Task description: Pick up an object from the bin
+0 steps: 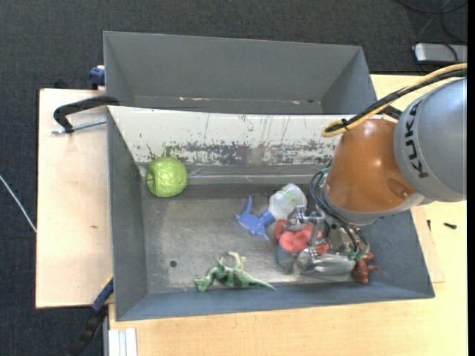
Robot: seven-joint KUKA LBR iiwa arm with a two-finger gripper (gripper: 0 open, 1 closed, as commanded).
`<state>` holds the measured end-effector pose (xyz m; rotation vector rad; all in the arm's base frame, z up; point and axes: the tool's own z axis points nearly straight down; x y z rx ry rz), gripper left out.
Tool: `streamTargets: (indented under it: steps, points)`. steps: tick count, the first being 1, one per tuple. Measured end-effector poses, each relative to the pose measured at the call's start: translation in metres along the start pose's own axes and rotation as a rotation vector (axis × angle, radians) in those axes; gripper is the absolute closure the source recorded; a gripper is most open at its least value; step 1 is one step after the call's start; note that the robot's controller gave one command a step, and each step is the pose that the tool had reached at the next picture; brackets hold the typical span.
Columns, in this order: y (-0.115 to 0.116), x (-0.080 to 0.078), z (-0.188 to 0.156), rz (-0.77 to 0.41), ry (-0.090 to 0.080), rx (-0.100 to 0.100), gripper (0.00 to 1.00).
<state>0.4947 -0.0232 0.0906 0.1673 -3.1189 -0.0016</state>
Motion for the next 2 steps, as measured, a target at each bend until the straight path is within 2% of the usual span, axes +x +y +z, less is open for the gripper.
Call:
streamTargets:
  steps: [1,2]
  points:
    - [0.000,0.000,0.000,0.000,0.000,0.000,1.00]
    - [0.016,-0.005,-0.114,-0.011,-0.017,0.001,1.00]
